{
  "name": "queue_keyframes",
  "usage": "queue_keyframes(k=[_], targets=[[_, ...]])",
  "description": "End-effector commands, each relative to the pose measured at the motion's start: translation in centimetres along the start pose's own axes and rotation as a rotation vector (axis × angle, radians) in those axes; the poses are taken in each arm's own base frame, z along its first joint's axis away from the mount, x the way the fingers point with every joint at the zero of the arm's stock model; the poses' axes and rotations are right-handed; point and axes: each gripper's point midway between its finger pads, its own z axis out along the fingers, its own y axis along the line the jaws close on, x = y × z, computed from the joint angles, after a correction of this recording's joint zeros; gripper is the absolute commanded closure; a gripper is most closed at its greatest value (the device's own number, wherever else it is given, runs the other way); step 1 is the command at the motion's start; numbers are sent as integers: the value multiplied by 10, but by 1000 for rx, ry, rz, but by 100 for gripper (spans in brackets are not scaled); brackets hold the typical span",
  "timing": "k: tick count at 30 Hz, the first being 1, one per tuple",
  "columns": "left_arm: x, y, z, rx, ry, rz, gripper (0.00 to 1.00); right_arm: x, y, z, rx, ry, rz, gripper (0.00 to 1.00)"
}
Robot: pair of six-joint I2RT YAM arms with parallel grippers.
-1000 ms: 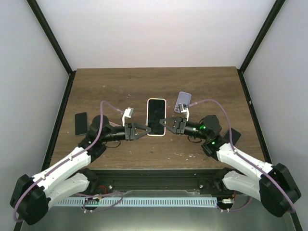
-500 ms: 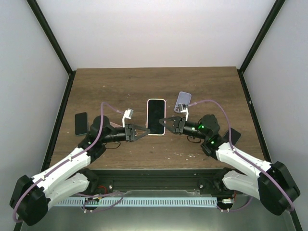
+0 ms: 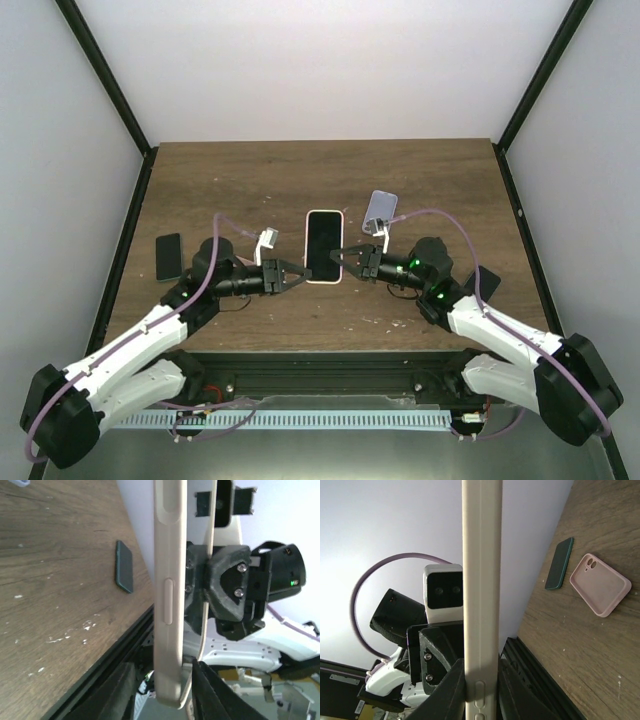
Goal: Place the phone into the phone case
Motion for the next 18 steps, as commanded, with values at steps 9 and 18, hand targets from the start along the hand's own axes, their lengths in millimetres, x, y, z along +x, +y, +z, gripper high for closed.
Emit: queue_keyframes(k=[9,18], targets=[[-21,-5,-5,-55,-83,64,52,23,26,-1,-100,155,-169,86],[-30,7,3,-117,-84,81,79,30,16,-2,-56,192,-176,86]])
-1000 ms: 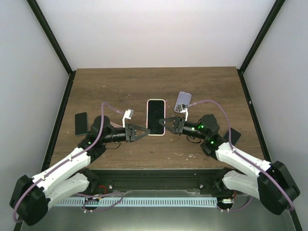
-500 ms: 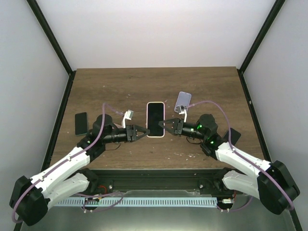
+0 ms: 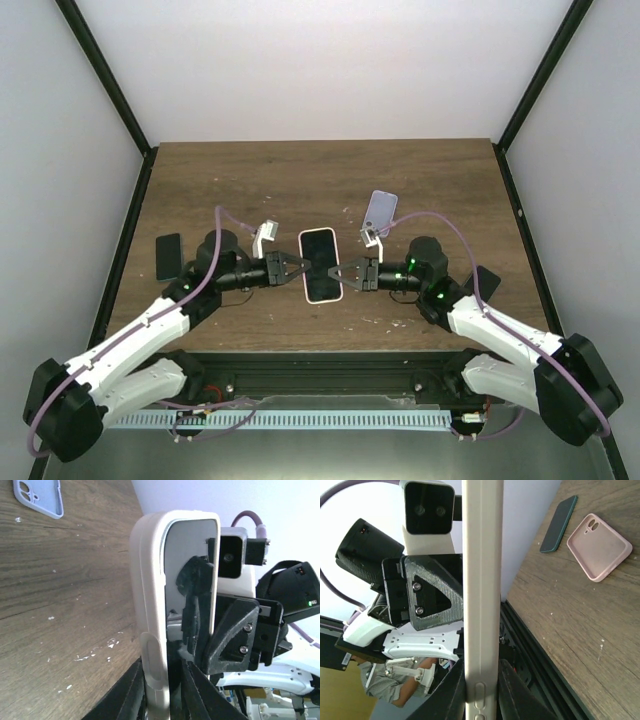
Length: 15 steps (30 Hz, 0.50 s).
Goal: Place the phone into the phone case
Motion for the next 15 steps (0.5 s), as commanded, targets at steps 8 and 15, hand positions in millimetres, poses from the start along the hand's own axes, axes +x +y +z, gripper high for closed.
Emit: queue_keyframes(k=[8,15], targets=[[-13,9,-4,-121,-28,64,75,-11,21,1,-17,-7,-106,86],[-15,16,-18,-219,-54,106,29,-26,2,4,75,-68,-100,86]])
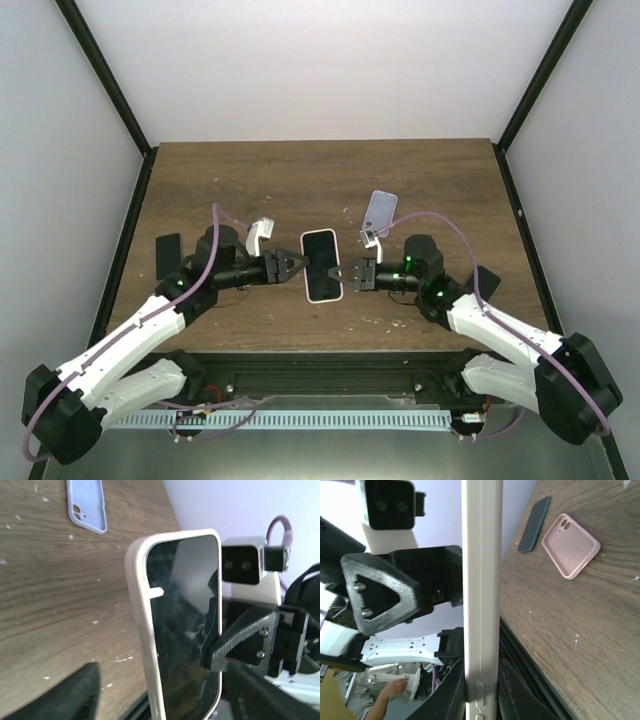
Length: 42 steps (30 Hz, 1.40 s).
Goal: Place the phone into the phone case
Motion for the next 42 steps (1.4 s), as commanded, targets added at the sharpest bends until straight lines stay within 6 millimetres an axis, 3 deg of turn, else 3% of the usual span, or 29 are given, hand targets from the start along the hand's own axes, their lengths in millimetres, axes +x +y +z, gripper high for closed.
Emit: queue_keyframes(k=[1,3,4,10,15,17,22,33,42], targets=[[-8,3,-13,-79,-39,56,23,-31,12,4,23,-82,-91,86],[-7,7,-17,-111,-45,70,4,-39,-3,7,83,-100,-94,86],[-8,9,-19,-128,-50,75,0,-42,-11,9,116,-104,-89,86],[-5,20,-35,-202,-80,81,0,-67,-56,15,235,-118,-53,86],[0,31,-44,-250,-96,68,0,-82,-105,22,343,-100,-9,86],[2,33,-45,-255,-97,67,0,-83,-129,25,386,-81,27,86],[6,39,-49,-276,-101,62,0,-84,-162,34,427,-38,73,86],[8,47,-49,-302,-104,60,0,-75,-190,39,459,-13,129,85],[8,51,-48,-316,-104,50,0,-68,-201,33,501,-20,162,75]])
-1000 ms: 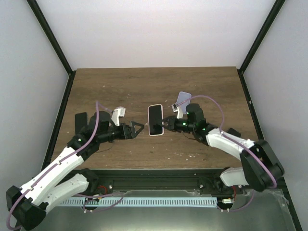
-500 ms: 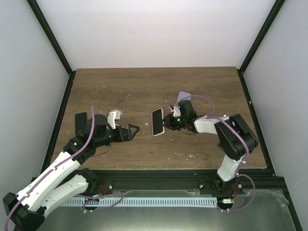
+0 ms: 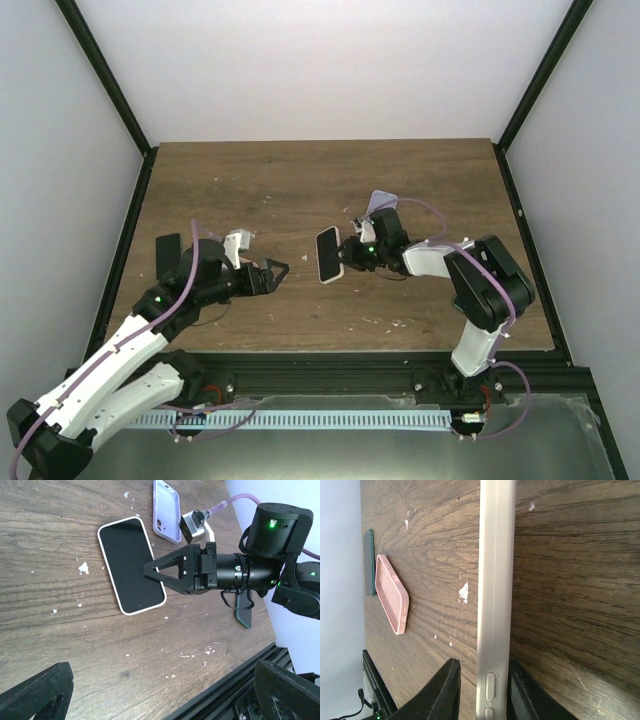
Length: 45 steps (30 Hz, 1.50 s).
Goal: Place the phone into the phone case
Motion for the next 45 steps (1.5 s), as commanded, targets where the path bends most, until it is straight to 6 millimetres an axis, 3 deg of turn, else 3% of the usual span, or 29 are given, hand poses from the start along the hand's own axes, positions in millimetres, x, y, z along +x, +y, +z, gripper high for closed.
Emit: queue_keyframes(k=[1,8,17,23,26,28,33,45], targets=[[1,7,2,-21,-4,-5,0,-14,7,-2,-14,-40,-21,74],[0,10,1,-41,-9,-15,0,-11,4,-13,31,-56,-6,63],[-4,9,2,-45,-18,-22,0,0,-9,-39,160,-62,45,33],[-4,10,2,-51,-14,-19,0,-5,-14,-70,277,-133,98,13],[-4,10,2,-52,-14,-23,0,-13,-15,-95,359,-216,126,1],[-3,11,2,-54,-11,-25,0,-17,-23,-113,439,-276,156,0],[0,19,2,-87,-6,-35,0,-22,-69,-168,722,-406,306,0],[6,41,7,-186,30,-80,0,-7,-183,-272,1098,-528,651,0]])
